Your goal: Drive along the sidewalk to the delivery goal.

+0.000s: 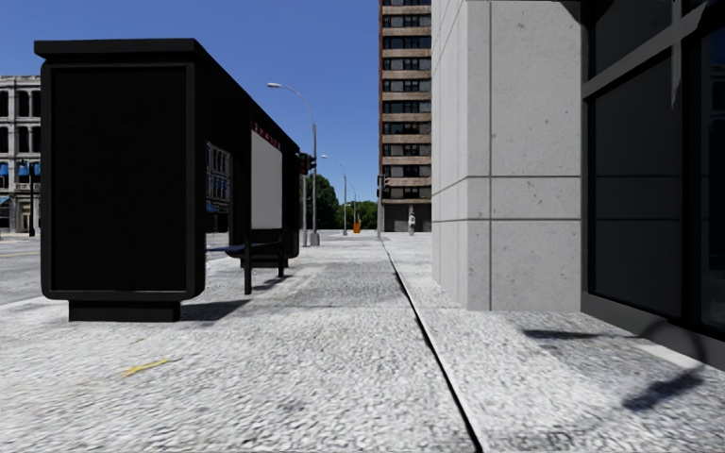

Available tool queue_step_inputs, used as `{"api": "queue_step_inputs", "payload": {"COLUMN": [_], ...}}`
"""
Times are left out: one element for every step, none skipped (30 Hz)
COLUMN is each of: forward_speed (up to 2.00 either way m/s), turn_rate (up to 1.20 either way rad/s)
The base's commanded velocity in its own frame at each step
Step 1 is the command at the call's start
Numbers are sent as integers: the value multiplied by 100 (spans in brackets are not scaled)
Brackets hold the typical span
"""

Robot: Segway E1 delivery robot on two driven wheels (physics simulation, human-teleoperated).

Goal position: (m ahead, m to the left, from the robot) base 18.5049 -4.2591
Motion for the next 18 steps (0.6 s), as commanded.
{"api": "queue_step_inputs", "payload": {"forward_speed": [200,200,200,200,200,200,200,200,200,200,200,200,200,200,200,200,200,200], "turn_rate": [0,0,0,0,0,0,0,0,0,0,0,0,0,0,0,0,0,0]}}
